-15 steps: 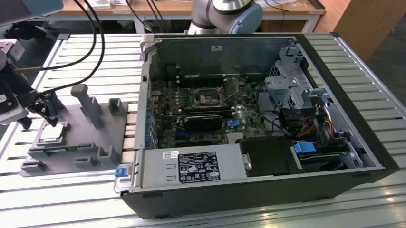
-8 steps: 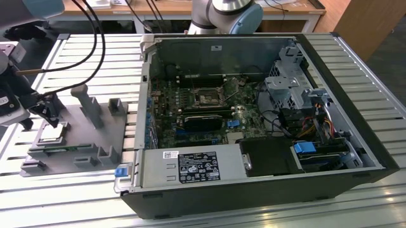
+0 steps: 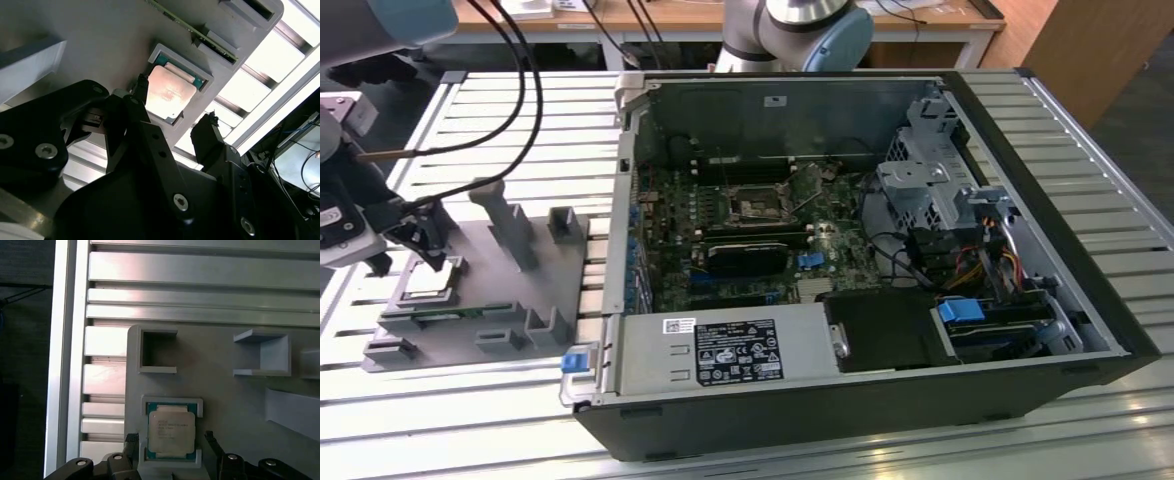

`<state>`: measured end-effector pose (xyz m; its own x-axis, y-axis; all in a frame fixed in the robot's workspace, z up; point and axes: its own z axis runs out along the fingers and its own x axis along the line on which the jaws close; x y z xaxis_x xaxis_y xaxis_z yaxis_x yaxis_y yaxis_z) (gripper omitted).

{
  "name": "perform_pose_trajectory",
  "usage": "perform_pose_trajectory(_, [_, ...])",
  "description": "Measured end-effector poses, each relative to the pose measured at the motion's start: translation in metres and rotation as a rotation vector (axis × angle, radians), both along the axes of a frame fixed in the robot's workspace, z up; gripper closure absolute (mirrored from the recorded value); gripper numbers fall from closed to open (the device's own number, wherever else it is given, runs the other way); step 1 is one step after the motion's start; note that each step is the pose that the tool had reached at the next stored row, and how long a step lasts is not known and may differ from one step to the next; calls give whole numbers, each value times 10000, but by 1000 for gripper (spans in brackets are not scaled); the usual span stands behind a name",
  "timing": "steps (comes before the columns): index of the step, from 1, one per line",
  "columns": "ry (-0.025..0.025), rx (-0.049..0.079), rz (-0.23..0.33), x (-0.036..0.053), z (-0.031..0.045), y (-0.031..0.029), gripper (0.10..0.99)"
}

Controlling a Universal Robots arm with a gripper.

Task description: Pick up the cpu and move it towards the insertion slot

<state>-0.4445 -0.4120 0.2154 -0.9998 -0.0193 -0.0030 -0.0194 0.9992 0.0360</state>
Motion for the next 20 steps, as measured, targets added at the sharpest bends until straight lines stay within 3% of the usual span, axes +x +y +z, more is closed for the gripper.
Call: perform_pose_trajectory(20, [1, -79, -1, 10, -158, 0, 467])
